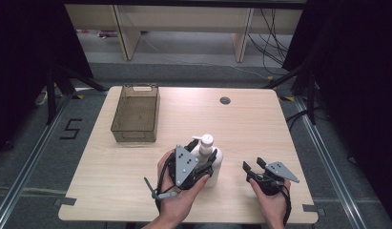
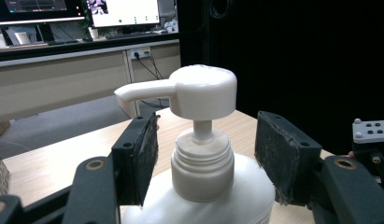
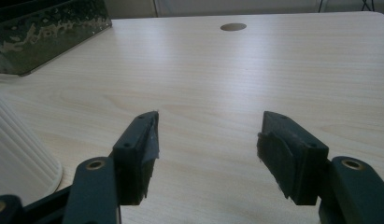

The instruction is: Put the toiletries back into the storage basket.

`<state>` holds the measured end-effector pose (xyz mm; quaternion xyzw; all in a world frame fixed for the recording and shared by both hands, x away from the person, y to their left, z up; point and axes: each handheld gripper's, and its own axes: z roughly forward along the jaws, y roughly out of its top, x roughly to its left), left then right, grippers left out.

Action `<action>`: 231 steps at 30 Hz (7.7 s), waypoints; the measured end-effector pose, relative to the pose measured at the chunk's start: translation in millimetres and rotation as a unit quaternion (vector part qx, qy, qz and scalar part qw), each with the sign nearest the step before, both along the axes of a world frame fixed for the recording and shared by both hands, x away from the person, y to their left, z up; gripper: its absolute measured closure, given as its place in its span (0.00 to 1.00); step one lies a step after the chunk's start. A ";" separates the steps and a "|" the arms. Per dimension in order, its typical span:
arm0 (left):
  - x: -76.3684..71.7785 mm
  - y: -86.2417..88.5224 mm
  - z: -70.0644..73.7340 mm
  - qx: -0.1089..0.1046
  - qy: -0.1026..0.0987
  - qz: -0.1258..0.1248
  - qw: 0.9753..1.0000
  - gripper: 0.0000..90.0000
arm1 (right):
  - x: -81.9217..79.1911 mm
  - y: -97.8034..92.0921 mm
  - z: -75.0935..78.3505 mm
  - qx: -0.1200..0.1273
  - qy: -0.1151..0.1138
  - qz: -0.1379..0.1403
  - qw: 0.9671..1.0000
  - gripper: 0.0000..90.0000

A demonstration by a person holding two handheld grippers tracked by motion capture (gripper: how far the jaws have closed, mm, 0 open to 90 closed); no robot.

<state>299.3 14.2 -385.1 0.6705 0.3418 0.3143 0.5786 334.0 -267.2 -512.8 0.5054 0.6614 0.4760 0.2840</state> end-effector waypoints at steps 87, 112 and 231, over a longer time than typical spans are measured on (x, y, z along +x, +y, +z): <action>36.3 75.3 39.9 -0.010 -0.009 0.035 0.999 0.66 | -0.8 1.0 -0.6 0.029 0.015 -0.005 0.999 0.41; 47.7 115.1 47.0 -0.013 -0.011 0.068 0.998 0.66 | 1.2 -0.7 -1.5 0.019 -0.006 -0.003 1.000 0.41; 105.8 227.6 101.5 -0.016 -0.055 0.197 0.979 0.66 | 0.9 -0.2 -1.2 0.005 -0.005 -0.001 1.000 0.41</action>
